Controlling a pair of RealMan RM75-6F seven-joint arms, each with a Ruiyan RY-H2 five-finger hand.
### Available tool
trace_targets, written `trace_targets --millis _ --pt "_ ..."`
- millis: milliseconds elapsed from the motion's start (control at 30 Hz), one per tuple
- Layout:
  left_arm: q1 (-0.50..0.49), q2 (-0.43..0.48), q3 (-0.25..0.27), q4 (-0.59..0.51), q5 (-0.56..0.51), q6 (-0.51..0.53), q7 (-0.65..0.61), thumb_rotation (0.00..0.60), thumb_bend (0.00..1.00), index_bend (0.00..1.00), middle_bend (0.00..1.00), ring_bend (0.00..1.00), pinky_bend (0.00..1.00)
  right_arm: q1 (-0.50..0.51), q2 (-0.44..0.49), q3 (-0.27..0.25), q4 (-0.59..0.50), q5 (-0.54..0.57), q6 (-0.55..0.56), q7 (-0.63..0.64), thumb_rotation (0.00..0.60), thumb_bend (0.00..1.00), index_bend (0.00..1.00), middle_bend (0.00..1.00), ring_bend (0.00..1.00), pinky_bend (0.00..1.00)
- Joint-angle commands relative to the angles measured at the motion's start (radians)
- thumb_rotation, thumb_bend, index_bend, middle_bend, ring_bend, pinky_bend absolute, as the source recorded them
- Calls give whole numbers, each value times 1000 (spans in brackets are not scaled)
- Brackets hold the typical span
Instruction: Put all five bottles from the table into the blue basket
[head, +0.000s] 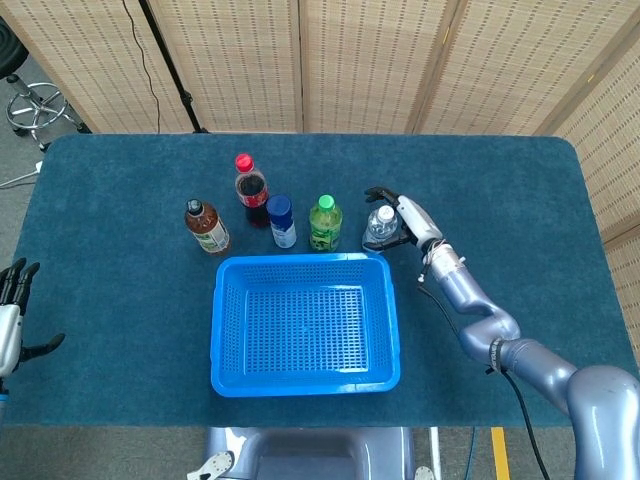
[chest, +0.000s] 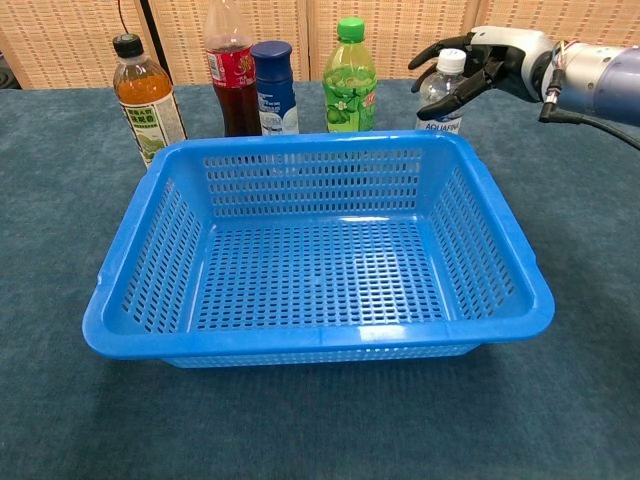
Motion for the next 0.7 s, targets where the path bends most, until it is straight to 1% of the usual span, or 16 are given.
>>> trace_targets --millis 33,67,133,233,333,467,633,700 --pt "-1 2 0 2 -2 -3 -7 600 119 0 0 0 0 7 -61 19 60 55 12 -93 600 0 532 585 466 631" --pt "-1 3 0 2 -2 -4 -9 600 118 0 0 0 0 6 -66 21 65 62 14 -109 600 9 570 621 501 673" --pt "0 5 1 1 -1 -3 -13 600 118 0 0 0 0 2 -78 31 69 80 29 -138 600 44 606 658 538 714" --pt "3 9 4 0 5 1 -22 600 118 0 0 0 0 -10 -75 49 44 99 59 -156 600 98 612 677 553 724" --pt "6 12 6 0 11 6 -28 600 118 0 0 0 0 -25 -52 59 6 98 101 -174 600 116 612 683 560 724" --pt "10 16 10 -2 22 13 -40 600 118 0 0 0 0 -62 22 76 -101 88 176 -200 600 125 613 686 563 725" --pt "13 19 18 -4 38 18 -49 600 118 0 0 0 0 -120 181 66 -305 52 244 -287 600 125 614 687 564 725" --pt "13 20 20 -5 44 20 -52 600 118 0 0 0 0 -149 252 72 -409 47 272 -316 600 126 615 688 564 724"
